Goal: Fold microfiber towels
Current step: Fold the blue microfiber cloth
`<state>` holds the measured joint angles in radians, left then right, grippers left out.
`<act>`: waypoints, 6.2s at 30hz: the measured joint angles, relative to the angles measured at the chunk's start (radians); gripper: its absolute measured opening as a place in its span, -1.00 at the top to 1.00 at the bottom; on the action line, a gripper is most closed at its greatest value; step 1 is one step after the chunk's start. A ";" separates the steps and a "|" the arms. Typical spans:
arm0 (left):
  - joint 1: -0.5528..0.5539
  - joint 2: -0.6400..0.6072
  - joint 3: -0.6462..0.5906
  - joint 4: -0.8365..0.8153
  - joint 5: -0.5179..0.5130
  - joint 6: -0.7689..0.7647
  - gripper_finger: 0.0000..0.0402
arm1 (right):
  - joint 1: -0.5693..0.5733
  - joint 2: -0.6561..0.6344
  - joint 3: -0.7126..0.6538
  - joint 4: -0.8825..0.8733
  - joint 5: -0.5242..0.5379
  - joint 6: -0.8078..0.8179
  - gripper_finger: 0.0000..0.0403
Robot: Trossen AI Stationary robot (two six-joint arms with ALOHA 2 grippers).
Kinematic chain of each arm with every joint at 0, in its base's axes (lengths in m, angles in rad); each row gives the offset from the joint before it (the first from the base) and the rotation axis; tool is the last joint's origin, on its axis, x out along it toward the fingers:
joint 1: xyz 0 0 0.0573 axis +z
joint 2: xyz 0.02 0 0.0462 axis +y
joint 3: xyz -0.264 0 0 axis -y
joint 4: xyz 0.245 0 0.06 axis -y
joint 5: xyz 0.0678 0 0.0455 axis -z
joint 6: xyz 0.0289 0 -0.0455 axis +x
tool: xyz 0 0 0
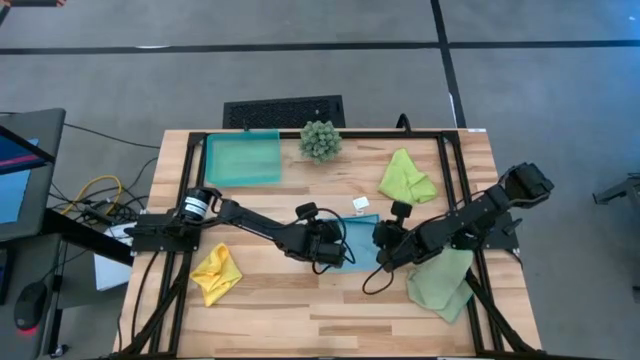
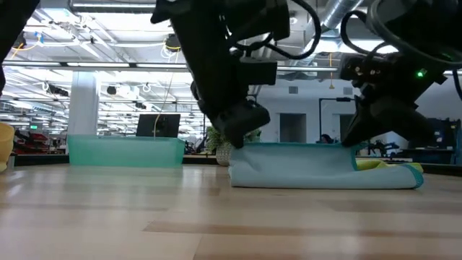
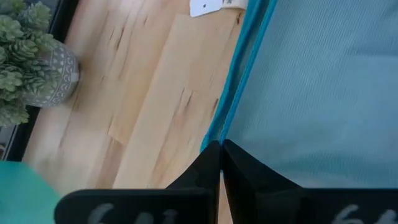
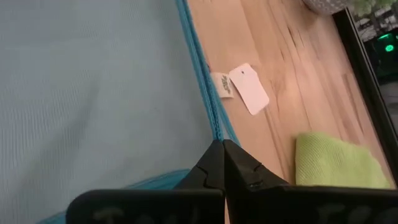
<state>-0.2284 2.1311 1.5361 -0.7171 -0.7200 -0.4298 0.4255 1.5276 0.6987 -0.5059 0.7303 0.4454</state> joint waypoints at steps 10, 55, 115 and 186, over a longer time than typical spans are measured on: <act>0.009 -0.002 -0.057 0.083 -0.027 0.021 0.91 | -0.022 0.000 -0.012 0.020 -0.016 0.018 0.94; 0.000 -0.011 -0.036 0.088 0.151 -0.144 0.98 | -0.022 0.000 -0.012 0.014 -0.026 0.006 0.93; 0.040 -0.002 -0.145 -0.005 -0.012 -0.364 0.71 | -0.036 -0.066 -0.216 0.584 -0.515 -0.186 0.66; -0.011 -0.133 -0.338 0.547 0.222 -0.080 0.88 | 0.004 -0.095 -0.223 0.542 -0.831 -0.190 0.72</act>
<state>-0.2394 1.9984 1.1986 -0.1699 -0.4981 -0.5097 0.4298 1.4325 0.4754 0.0364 -0.1007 0.2555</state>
